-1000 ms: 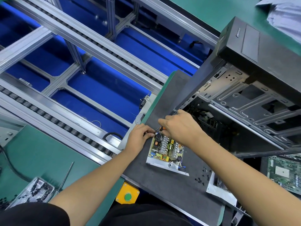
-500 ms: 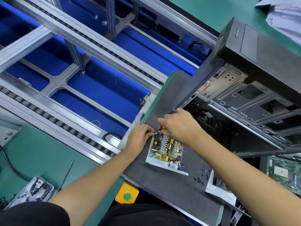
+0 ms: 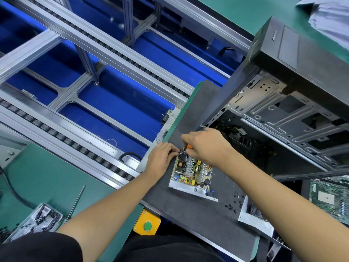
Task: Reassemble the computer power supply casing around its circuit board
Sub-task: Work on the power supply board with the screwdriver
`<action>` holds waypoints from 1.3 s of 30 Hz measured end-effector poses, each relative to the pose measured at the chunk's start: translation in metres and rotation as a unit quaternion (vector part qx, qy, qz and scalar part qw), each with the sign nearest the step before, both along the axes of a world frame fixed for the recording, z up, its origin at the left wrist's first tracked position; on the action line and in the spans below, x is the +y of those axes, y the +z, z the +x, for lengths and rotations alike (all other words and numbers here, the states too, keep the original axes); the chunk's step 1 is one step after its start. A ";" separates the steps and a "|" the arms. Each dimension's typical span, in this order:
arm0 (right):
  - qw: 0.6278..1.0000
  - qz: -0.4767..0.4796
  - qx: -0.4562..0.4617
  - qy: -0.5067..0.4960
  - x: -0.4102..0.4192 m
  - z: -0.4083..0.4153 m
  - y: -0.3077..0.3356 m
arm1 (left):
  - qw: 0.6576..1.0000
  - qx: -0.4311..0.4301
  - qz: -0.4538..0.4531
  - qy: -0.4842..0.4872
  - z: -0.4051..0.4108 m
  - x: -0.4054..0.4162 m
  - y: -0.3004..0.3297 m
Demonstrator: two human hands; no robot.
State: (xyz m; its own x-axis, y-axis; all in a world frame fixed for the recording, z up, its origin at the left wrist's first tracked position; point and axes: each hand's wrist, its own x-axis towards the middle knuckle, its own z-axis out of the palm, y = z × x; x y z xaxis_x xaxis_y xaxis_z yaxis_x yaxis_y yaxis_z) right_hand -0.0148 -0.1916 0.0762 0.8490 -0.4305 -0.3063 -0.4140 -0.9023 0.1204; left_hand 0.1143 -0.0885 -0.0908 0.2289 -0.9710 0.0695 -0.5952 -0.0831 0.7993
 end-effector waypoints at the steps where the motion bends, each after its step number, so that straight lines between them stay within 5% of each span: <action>1: 1.000 0.007 -0.004 -0.005 0.000 -0.001 0.000 | 1.000 0.004 0.000 -0.001 0.000 0.000 0.000; 39: 0.999 0.030 -0.022 -0.002 -0.006 -0.001 -0.010 | 0.999 0.041 -0.026 0.011 0.002 -0.003 -0.015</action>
State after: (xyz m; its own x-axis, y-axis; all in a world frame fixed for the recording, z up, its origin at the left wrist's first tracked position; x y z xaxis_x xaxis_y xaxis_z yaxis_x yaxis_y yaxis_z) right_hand -0.0159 -0.1980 0.0664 0.8600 -0.4162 -0.2951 -0.4220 -0.9054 0.0473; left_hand 0.1165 -0.0920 -0.1056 0.2578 -0.9610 0.1006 -0.5260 -0.0522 0.8489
